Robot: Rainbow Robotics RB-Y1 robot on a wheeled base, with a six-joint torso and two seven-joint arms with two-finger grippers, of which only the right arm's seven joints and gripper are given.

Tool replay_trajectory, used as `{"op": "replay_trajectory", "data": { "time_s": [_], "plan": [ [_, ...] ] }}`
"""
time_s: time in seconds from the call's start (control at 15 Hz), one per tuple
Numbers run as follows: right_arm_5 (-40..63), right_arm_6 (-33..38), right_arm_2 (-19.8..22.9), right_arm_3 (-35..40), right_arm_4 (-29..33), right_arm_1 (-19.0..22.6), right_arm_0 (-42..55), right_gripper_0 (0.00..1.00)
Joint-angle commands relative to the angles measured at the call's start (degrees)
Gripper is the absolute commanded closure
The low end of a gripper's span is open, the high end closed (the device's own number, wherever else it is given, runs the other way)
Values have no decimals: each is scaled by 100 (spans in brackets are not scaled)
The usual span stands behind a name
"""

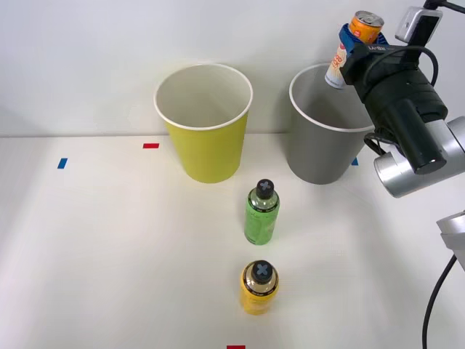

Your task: Put cans in the gray bin, plastic bottles in the light green bin

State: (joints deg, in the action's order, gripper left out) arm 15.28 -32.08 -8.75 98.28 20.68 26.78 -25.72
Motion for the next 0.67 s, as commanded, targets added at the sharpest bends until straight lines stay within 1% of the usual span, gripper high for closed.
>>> {"op": "replay_trajectory", "data": {
  "time_s": [0.07, 0.4, 0.67],
  "plan": [
    [-8, 18, -74, -2, -3, 64, 6, 0],
    [-148, 79, -118, -2, 6, 90, 6, 0],
    [-456, 141, -57, -2, 6, 90, 111, 0]
  ]
}}
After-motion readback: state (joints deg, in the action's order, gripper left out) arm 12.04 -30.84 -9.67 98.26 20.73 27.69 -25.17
